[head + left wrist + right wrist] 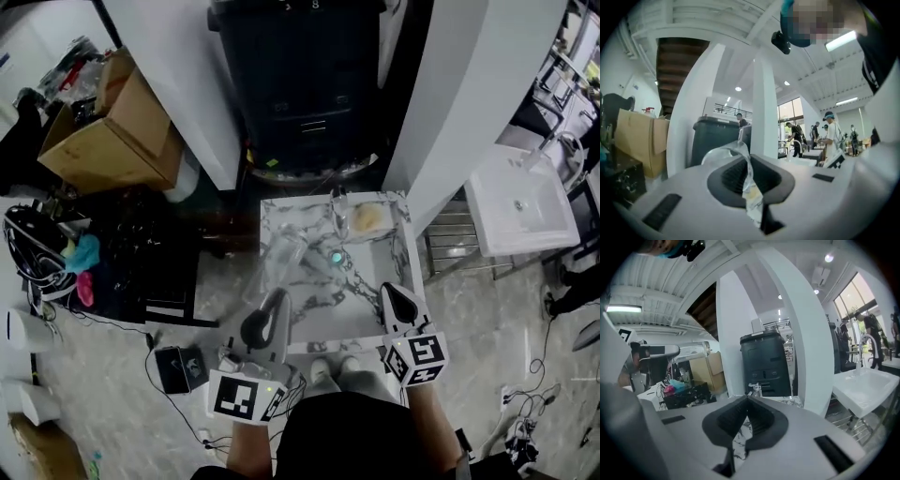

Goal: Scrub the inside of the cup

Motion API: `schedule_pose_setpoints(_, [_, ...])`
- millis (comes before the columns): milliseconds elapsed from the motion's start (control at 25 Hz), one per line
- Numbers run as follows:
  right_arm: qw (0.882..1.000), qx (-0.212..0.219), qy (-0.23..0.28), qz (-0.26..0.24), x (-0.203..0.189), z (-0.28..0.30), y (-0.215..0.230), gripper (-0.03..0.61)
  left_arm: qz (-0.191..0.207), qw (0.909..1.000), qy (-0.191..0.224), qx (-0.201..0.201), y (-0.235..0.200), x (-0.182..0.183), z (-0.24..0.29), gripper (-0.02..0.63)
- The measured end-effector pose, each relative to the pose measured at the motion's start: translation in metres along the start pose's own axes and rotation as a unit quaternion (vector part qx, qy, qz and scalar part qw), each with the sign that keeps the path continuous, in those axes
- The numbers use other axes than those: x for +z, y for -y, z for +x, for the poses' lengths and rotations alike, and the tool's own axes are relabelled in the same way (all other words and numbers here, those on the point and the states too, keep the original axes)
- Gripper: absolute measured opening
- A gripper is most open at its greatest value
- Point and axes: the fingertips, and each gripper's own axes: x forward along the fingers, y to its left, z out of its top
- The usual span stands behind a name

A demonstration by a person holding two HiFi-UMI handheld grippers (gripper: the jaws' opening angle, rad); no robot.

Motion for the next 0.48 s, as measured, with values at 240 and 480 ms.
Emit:
schedule_pose_setpoints(240, [1.000,0.003,0.012,-0.017,0.010,0.018,-0.005,0.008,-0.043,0.9990,0.003,0.013,-0.012,-0.004,0.002,0.026])
schedule_pose_setpoints(480, [0.999,0.004,-0.040,-0.021,-0.004,0.083,0.042,0.174,-0.050,0.9985,-0.012,0.019,-0.011,-0.008,0.003,0.026])
